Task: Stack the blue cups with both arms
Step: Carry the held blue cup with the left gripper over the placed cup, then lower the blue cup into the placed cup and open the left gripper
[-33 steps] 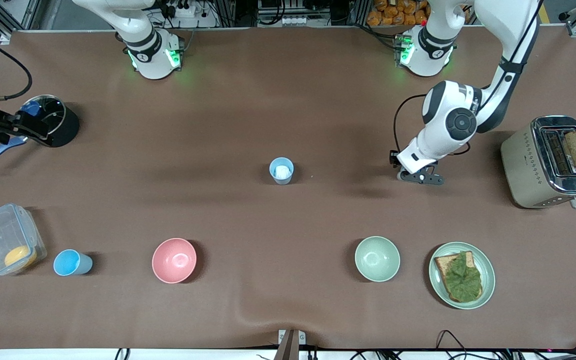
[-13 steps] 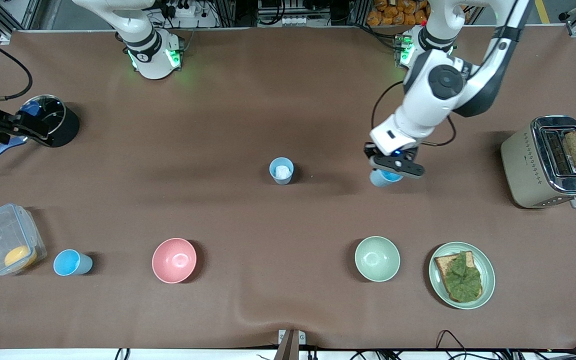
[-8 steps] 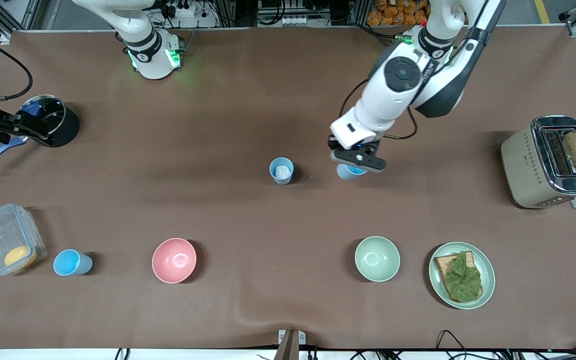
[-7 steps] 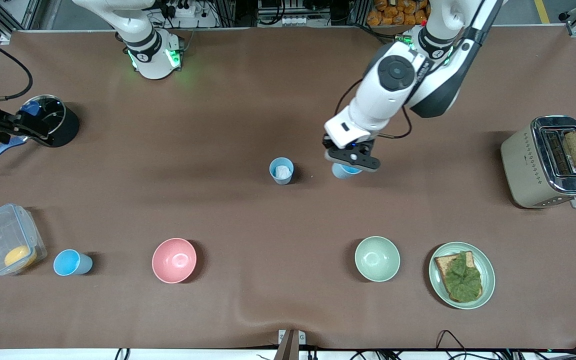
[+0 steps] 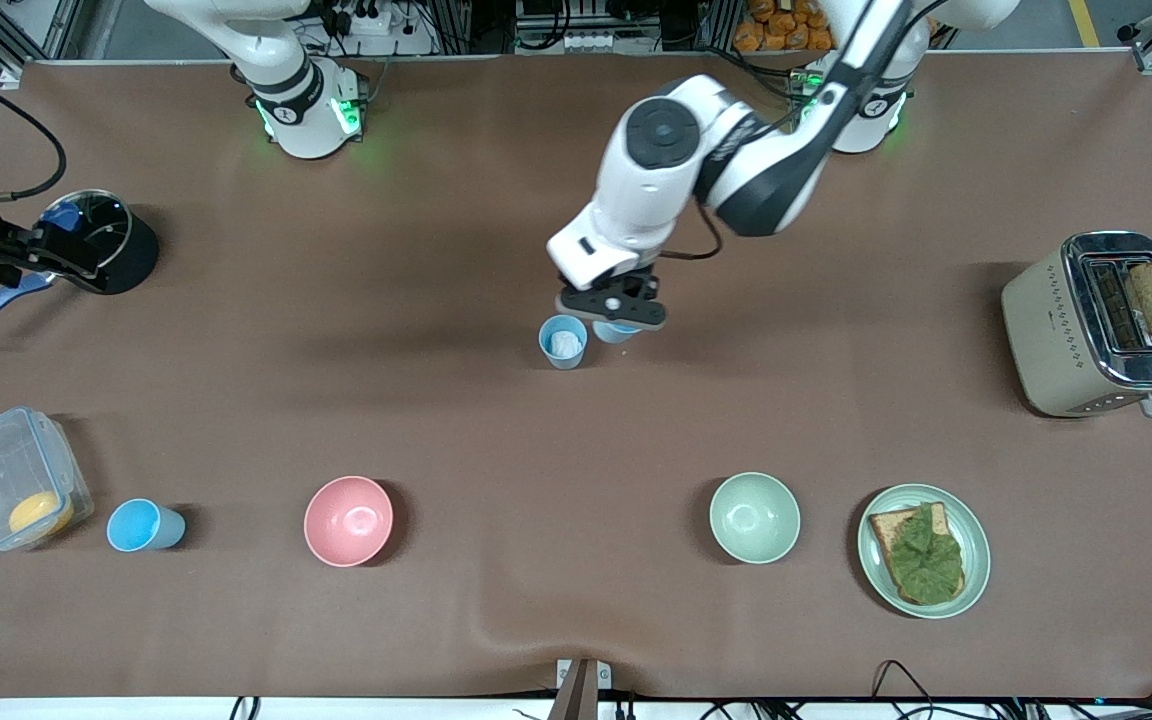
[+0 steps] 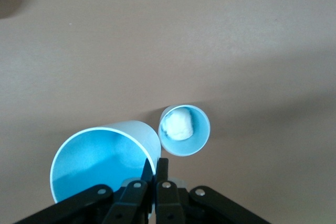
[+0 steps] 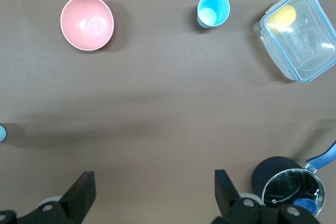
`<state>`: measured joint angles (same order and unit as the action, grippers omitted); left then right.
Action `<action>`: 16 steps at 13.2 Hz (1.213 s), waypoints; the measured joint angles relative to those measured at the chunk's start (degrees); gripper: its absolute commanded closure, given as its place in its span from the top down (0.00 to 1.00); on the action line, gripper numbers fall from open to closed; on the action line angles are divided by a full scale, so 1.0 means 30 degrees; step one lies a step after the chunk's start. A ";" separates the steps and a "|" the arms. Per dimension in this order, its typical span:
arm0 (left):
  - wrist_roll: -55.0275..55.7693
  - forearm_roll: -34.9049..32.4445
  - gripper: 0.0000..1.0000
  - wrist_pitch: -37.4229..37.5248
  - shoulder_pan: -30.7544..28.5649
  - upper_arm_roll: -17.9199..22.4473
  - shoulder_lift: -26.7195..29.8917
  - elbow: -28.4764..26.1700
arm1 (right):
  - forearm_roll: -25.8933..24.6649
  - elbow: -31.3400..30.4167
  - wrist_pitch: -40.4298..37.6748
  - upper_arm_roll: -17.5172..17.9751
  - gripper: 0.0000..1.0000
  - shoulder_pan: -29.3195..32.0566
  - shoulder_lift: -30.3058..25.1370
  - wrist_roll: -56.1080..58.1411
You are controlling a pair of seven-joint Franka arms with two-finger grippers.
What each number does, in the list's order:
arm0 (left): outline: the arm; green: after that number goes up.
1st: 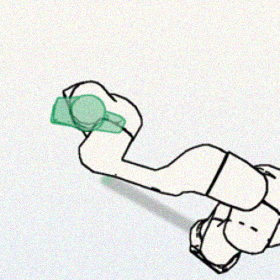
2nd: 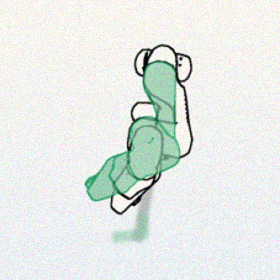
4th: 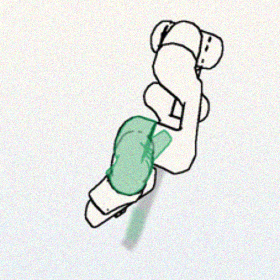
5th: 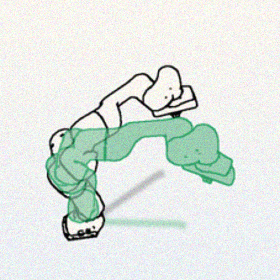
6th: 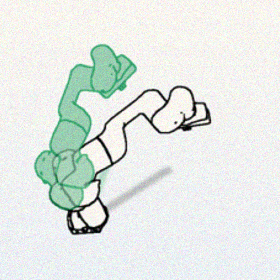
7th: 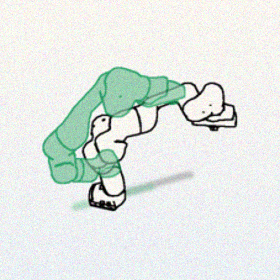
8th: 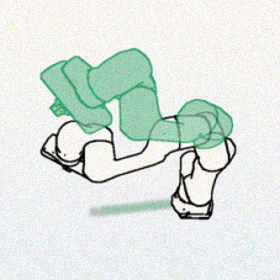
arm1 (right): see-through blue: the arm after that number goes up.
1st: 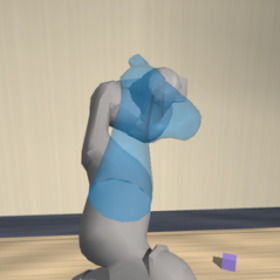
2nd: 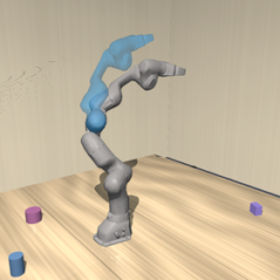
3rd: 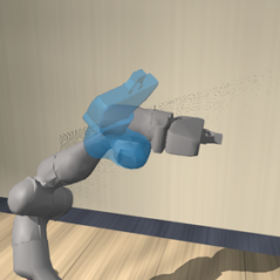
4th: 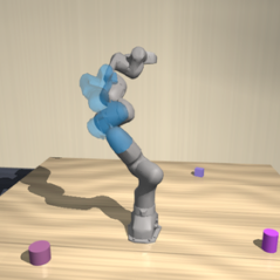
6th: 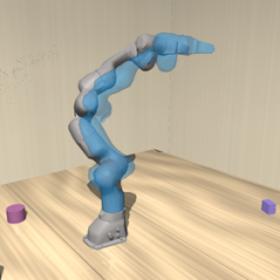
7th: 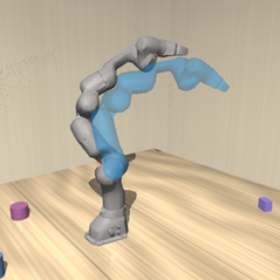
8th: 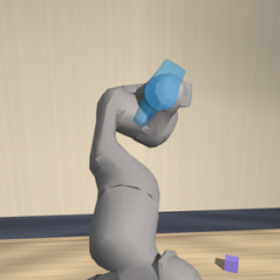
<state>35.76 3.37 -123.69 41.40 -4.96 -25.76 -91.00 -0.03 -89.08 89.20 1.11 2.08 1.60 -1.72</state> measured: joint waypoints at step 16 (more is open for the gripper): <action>0.2831 0.0000 0.00 0.0530 0.4750 0.3668 -0.4139 0.3979 | 0.0000 -0.0001 -0.0007 0.0004 1.00 0.0000 0.0000 0.0000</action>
<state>44.25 3.37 -122.10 55.65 6.04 -38.17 -79.06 -0.03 -89.08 89.18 1.12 2.08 1.60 -1.72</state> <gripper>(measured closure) 0.969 0.000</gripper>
